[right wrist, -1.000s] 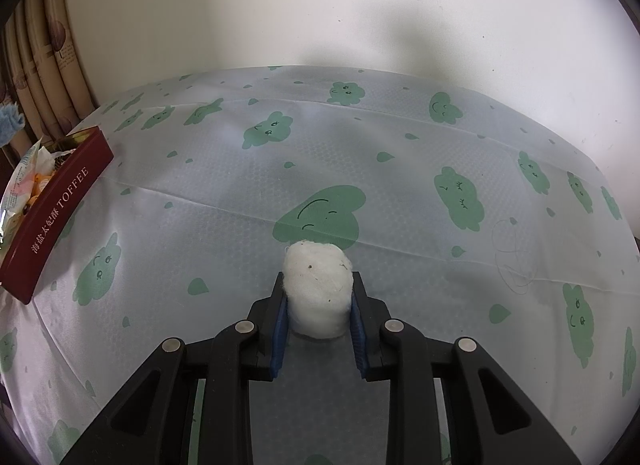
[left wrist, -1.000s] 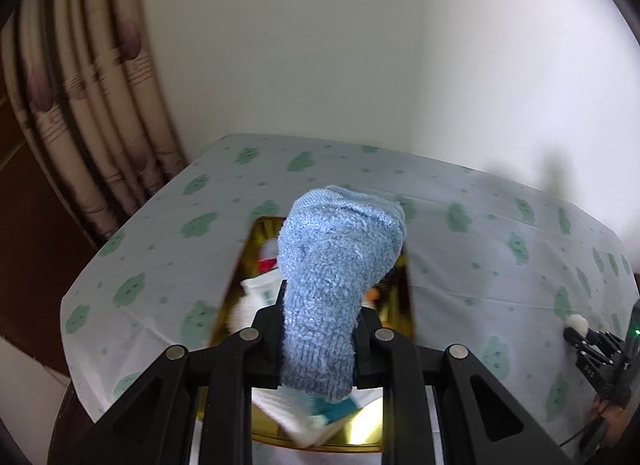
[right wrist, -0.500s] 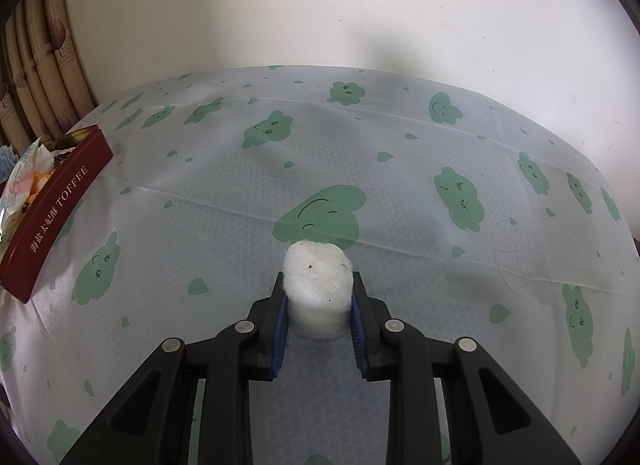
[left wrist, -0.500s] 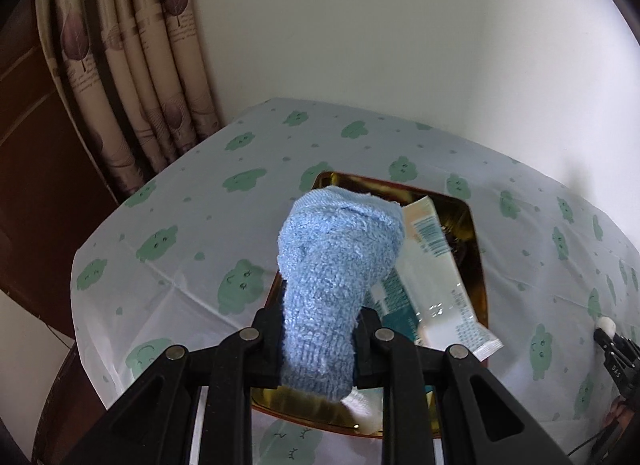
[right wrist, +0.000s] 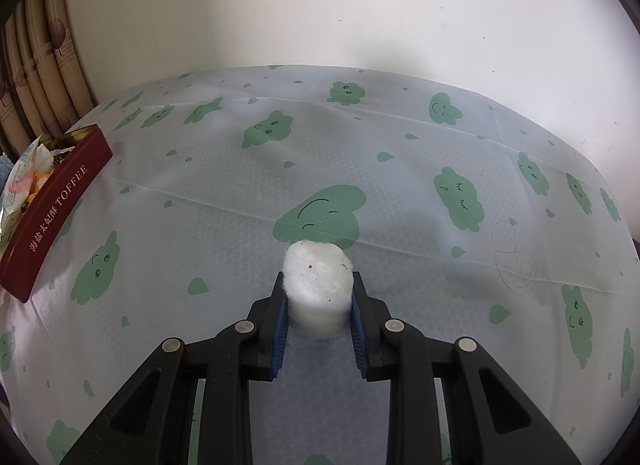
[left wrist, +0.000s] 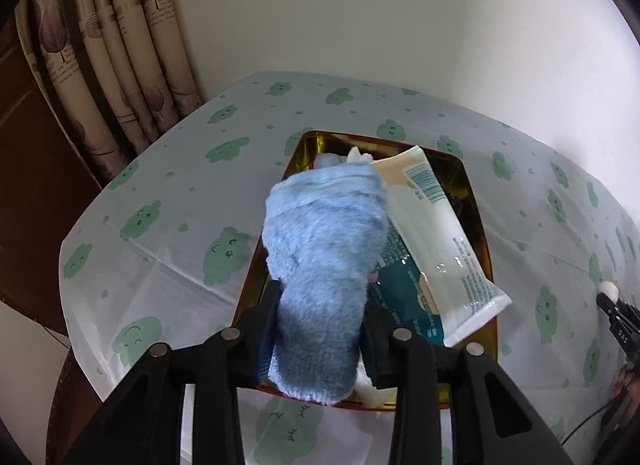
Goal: Organize soft objects
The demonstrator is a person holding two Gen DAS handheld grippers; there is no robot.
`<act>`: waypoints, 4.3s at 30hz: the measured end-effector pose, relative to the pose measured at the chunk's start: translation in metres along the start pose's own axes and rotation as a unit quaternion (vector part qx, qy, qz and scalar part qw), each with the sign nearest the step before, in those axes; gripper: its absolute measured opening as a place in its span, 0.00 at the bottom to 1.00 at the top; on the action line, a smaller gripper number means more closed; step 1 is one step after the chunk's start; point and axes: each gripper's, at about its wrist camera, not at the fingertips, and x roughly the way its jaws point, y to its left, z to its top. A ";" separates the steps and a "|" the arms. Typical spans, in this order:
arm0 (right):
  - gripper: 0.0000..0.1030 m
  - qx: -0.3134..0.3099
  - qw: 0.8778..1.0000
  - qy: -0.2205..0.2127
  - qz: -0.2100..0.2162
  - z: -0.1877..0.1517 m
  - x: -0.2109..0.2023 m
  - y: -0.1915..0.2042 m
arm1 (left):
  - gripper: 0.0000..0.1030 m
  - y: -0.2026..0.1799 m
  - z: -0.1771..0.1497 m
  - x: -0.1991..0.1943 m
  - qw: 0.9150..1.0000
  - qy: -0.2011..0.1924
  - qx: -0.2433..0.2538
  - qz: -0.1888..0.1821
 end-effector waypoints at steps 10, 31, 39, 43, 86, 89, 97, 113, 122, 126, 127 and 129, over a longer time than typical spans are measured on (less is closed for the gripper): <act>0.24 -0.001 1.000 0.000 -0.001 0.001 0.000 0.000 | 0.42 -0.004 0.001 -0.017 1.000 -0.018 0.020 -0.009; 0.24 -0.010 1.000 0.002 -0.017 0.000 -0.001 0.006 | 0.42 -0.003 0.001 -0.044 0.994 -0.108 0.012 0.015; 0.23 -0.026 0.999 -0.002 -0.032 0.000 -0.002 0.012 | 0.42 0.003 -0.009 -0.042 0.991 -0.130 0.016 0.025; 0.23 -0.038 0.998 -0.001 -0.045 0.000 -0.002 0.017 | 0.42 0.011 -0.012 -0.040 0.991 -0.133 0.011 0.024; 0.23 -0.168 0.978 -0.022 0.118 0.122 0.014 0.288 | 0.42 0.049 -0.030 -0.037 0.990 -0.132 -0.019 0.044; 0.25 -0.172 0.978 -0.014 0.116 0.128 0.025 0.293 | 0.42 0.048 -0.030 -0.037 0.990 -0.131 -0.019 0.041; 0.38 -0.170 0.979 -0.010 0.115 0.134 0.038 0.297 | 0.42 0.047 -0.030 -0.030 0.992 -0.121 -0.020 0.032; 0.70 -0.180 0.978 -0.034 0.095 0.130 0.012 0.299 | 0.42 0.043 -0.033 -0.028 0.992 -0.119 -0.018 0.027; 0.72 -0.181 0.977 -0.052 0.102 0.118 -0.020 0.293 | 0.42 0.040 -0.034 -0.031 0.992 -0.122 -0.018 0.019; 0.78 -0.163 0.979 -0.053 0.112 0.104 -0.041 0.287 | 0.42 0.037 -0.035 -0.032 0.992 -0.123 -0.015 0.016; 0.79 -0.159 0.979 -0.052 0.114 0.099 -0.045 0.286 | 0.42 0.036 -0.035 -0.032 0.992 -0.122 -0.014 0.017; 0.81 -0.154 0.980 -0.050 0.116 0.087 -0.054 0.284 | 0.42 0.034 -0.035 -0.034 0.992 -0.123 -0.012 0.016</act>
